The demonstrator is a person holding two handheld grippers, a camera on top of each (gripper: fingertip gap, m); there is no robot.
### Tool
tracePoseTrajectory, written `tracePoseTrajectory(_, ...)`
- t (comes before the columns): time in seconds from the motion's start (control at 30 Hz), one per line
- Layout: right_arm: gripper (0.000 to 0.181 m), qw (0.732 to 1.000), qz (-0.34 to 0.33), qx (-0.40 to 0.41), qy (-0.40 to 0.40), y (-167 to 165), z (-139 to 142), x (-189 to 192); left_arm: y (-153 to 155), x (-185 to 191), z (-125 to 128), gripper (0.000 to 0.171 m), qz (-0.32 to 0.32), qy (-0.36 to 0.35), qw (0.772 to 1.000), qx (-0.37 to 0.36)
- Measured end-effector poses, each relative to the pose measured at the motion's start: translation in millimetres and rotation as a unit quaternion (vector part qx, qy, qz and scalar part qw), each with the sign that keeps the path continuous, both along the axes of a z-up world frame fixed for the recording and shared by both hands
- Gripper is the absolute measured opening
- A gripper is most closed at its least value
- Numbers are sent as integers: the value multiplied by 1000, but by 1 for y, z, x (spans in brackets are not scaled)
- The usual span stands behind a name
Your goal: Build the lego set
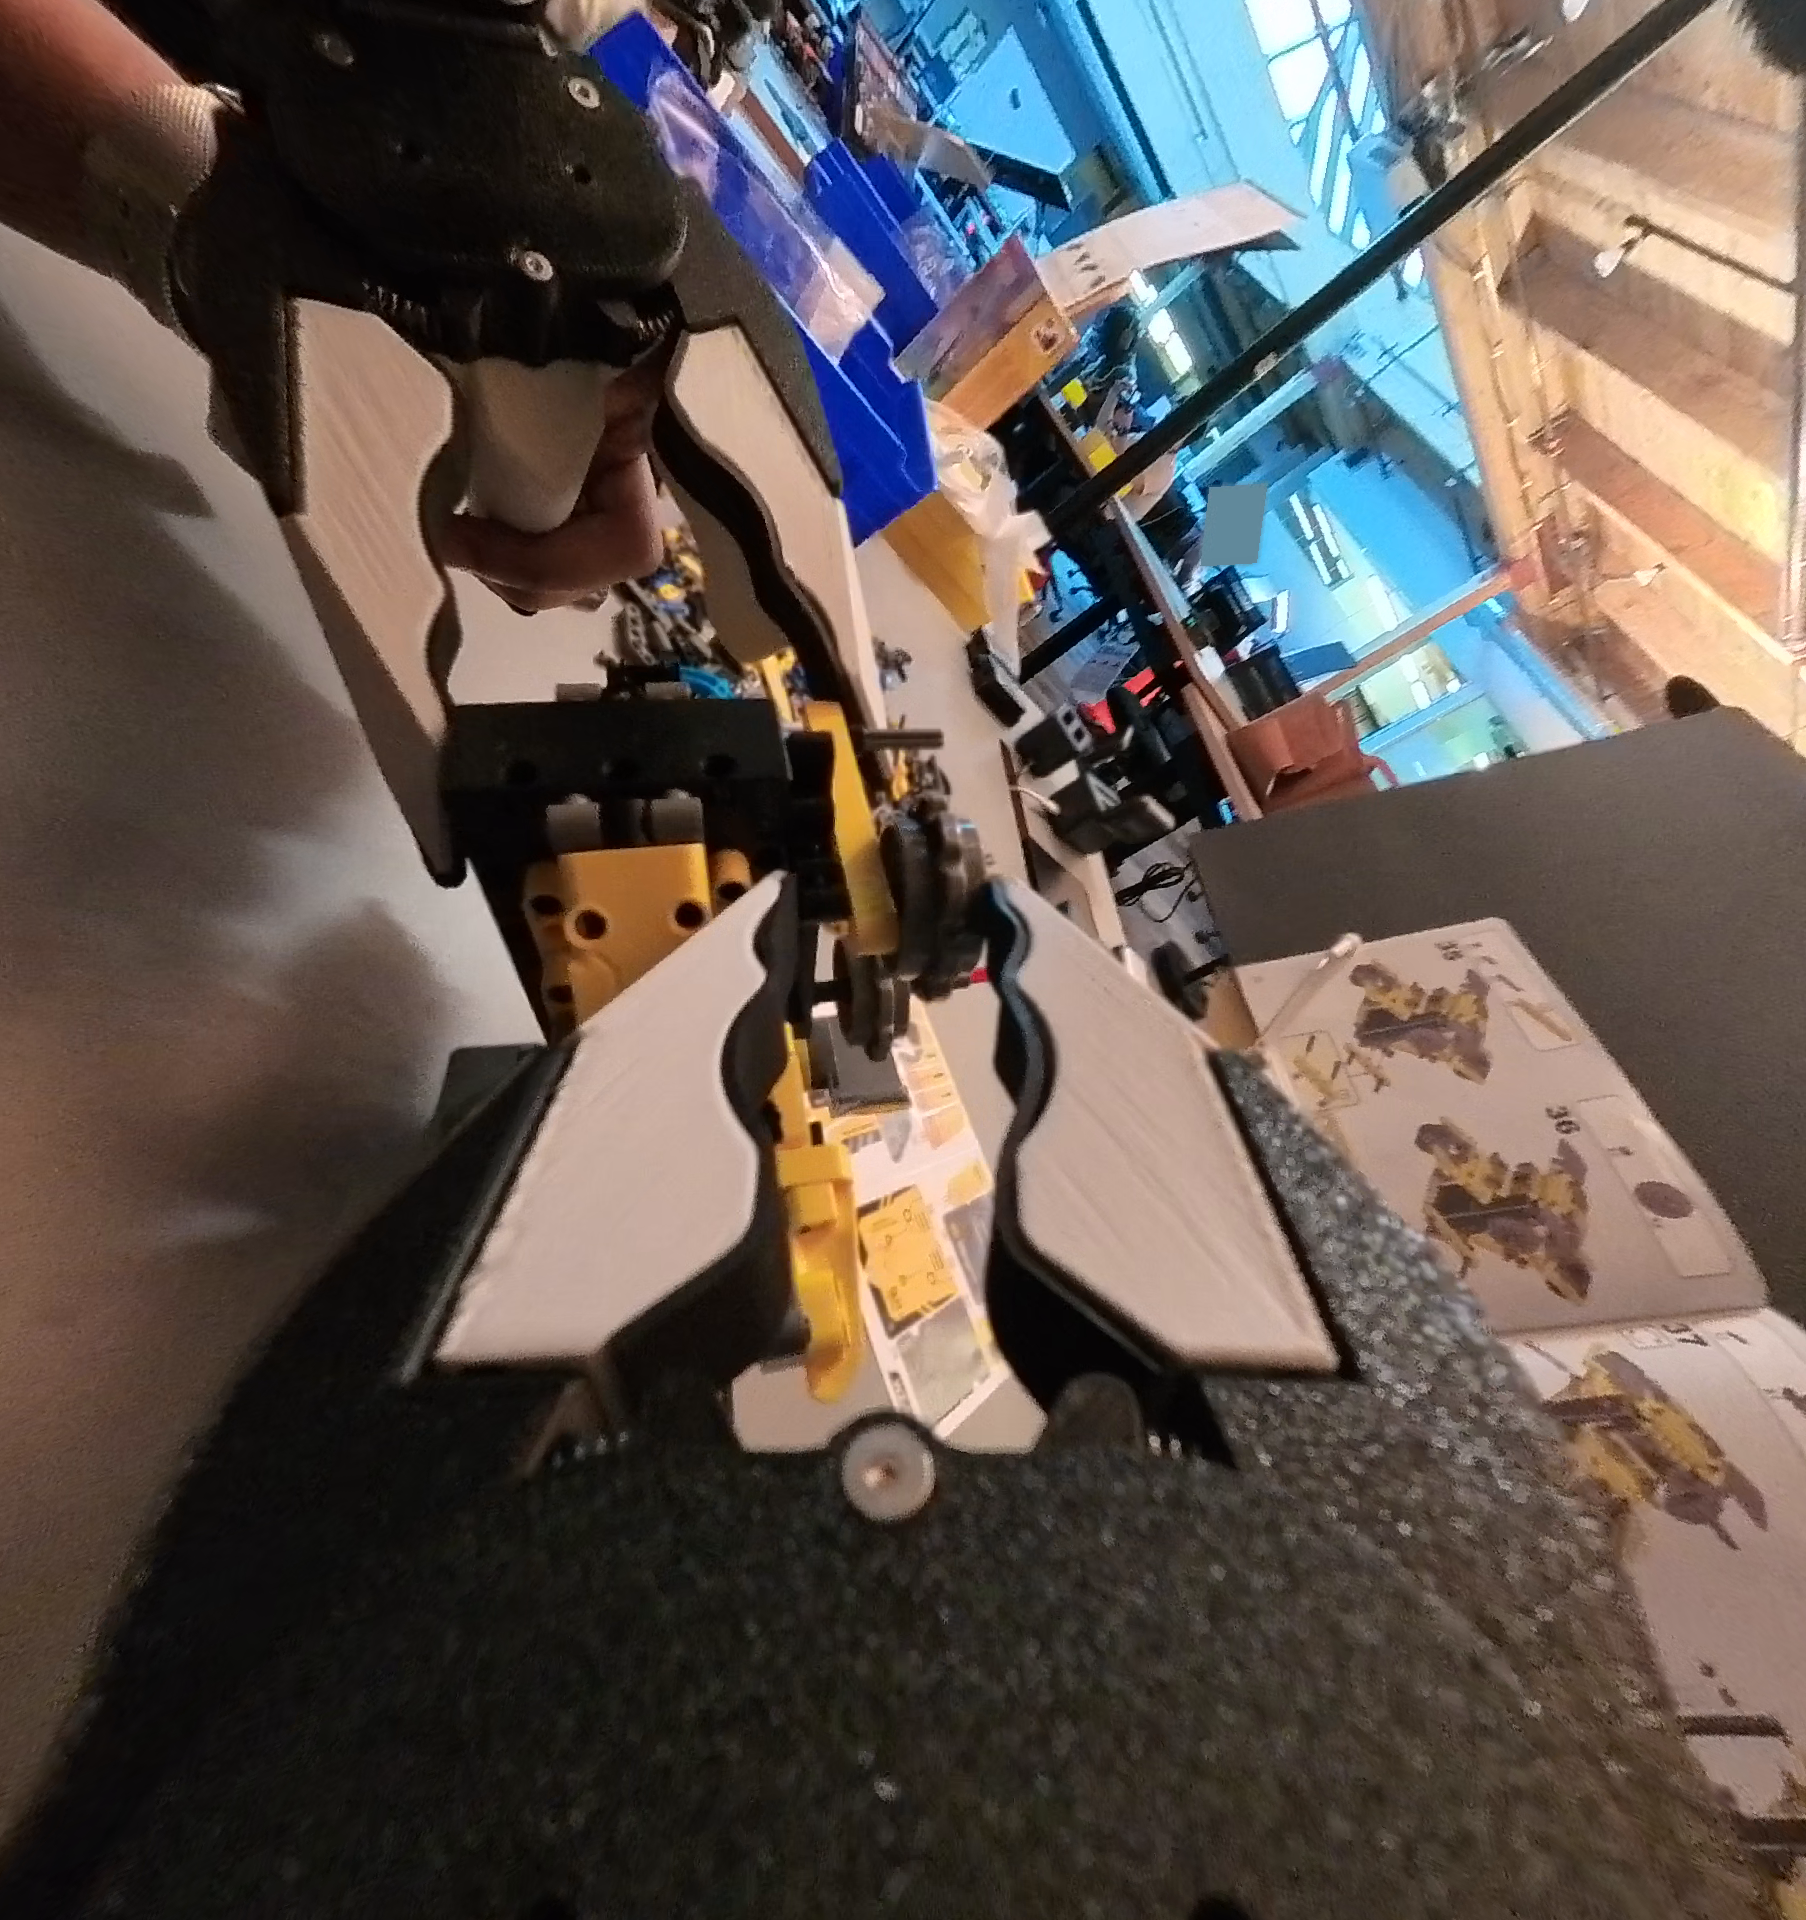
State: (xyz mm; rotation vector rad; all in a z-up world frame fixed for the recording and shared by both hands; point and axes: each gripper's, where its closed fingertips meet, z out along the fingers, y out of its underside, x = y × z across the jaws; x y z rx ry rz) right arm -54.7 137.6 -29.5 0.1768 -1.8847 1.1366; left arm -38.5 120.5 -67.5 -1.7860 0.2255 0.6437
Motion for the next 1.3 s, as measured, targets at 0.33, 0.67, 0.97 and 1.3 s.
tracePoseTrajectory(0.33,35,990,-29,64,122,-10,-3,43,-10,43,-1,90,2,-38,999,-11)
tracePoseTrajectory(0.67,34,955,-54,180,230,-11,-28,80,-19,62,-19,78,47,-139,989,6)
tracePoseTrajectory(0.97,12,956,-89,193,200,-15,-77,84,-8,58,-44,67,90,-139,985,-37)
tracePoseTrajectory(1.3,42,986,-85,111,94,5,-88,88,-2,40,-57,65,101,-143,983,-55)
